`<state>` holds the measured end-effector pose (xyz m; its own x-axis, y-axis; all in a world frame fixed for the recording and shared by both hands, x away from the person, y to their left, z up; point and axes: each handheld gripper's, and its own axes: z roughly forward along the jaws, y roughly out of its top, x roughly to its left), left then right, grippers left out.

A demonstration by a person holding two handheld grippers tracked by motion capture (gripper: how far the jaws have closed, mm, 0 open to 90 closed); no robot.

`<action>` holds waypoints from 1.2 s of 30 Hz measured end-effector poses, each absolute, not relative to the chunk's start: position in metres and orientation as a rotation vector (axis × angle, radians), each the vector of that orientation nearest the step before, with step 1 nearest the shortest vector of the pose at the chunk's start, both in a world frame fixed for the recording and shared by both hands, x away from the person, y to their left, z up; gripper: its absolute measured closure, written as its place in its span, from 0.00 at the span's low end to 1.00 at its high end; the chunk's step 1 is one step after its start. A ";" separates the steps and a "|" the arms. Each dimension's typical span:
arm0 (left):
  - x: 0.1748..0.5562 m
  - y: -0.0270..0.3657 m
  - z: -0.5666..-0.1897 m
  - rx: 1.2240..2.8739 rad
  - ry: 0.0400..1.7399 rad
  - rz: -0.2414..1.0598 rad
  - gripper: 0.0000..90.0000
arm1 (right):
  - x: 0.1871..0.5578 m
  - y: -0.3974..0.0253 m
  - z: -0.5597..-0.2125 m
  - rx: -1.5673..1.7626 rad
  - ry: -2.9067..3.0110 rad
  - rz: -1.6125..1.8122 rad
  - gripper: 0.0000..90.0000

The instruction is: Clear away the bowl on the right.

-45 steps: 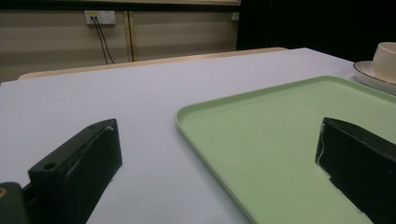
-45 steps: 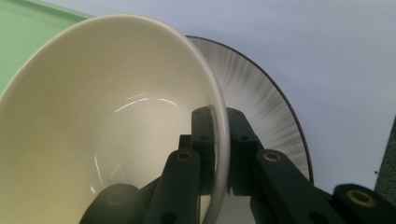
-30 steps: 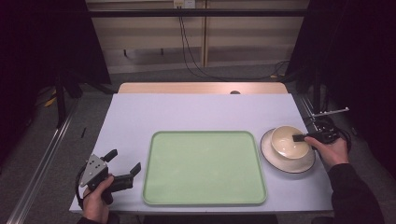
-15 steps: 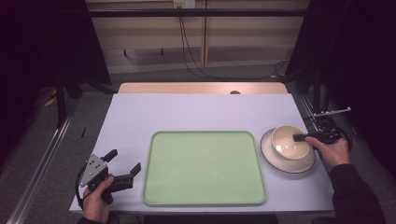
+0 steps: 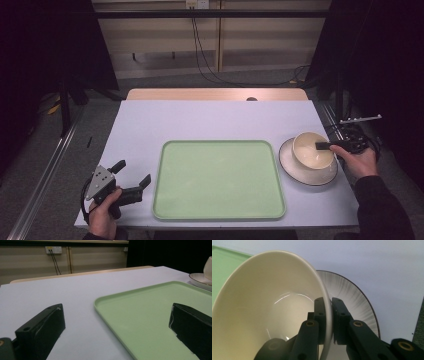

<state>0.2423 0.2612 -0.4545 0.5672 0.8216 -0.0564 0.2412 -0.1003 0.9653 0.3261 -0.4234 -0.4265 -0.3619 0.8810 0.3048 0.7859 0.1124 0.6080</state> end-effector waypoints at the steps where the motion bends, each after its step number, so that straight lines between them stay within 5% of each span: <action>1: 0.242 0.261 -0.454 1.641 0.907 0.624 0.00 | 0.326 -0.423 -0.427 1.692 2.240 1.084 0.93; 36: 0.242 0.261 -0.454 1.641 0.906 0.623 0.01 | 0.317 -0.418 -0.398 1.589 2.198 1.239 0.93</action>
<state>0.2423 0.2613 -0.4544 0.5680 0.8211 -0.0564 0.2408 -0.1002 0.9654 0.3173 -0.4182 -0.3980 -0.4230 0.8468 0.3226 0.7144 0.0926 0.6936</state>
